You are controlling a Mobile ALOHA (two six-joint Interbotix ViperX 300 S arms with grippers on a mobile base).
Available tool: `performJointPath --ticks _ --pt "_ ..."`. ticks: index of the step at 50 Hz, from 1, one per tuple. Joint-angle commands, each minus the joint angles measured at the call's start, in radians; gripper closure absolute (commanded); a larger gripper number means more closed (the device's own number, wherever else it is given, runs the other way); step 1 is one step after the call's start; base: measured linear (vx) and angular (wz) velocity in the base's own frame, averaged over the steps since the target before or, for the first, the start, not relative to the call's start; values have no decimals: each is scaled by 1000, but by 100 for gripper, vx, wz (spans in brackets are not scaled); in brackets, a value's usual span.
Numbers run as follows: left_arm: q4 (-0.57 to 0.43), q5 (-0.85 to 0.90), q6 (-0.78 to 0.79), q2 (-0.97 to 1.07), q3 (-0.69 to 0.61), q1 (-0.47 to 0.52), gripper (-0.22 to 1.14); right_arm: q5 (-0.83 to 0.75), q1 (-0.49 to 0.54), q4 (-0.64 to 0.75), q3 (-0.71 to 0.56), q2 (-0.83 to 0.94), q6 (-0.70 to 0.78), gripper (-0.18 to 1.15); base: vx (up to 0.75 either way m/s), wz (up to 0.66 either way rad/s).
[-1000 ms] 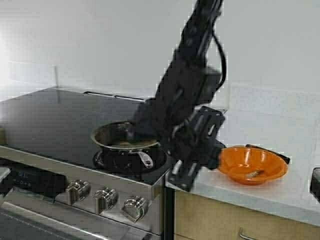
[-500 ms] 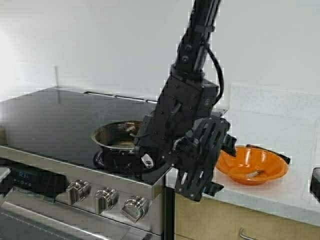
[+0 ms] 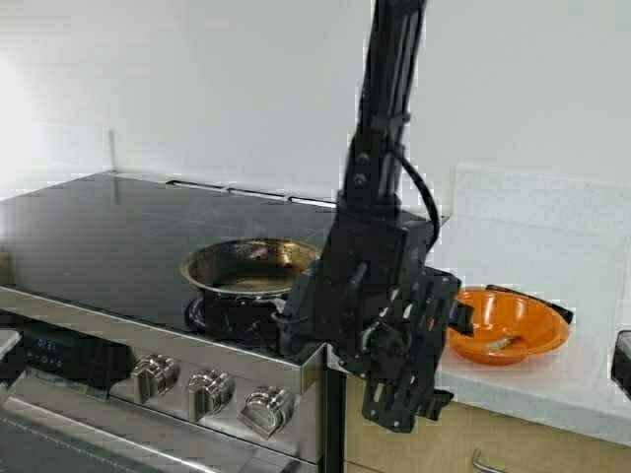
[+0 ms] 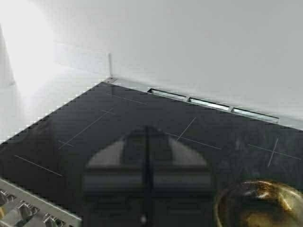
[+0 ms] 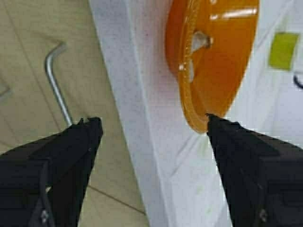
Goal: Add oil to the pan and cook the shrimp and serve it
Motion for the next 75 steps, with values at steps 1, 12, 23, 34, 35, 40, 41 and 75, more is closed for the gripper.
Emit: performJointPath --ticks 1,12,23,34,35,40,41,75 --pt "0 -3 0 6 -15 0 89 12 -6 -31 -11 -12 34 0 0 0" --pt "0 -2 0 6 -15 0 89 41 -48 -64 -18 -5 31 0 0 0" --pt "0 -2 2 6 -14 0 89 48 -101 -114 -20 5 32 0 0 0" --pt "2 6 2 6 -14 0 89 46 -149 -156 -34 20 32 0 0 0" --pt "2 6 2 6 -14 0 89 48 -153 -160 -34 20 32 1 0 0" --pt "2 9 2 6 -14 0 89 46 -167 -173 -35 20 32 3 0 0" --pt "3 9 2 6 -14 0 89 46 -170 -175 -35 20 31 4 0 0" --pt "3 11 3 8 -14 0 89 95 -178 -179 -75 48 -37 91 0 0"
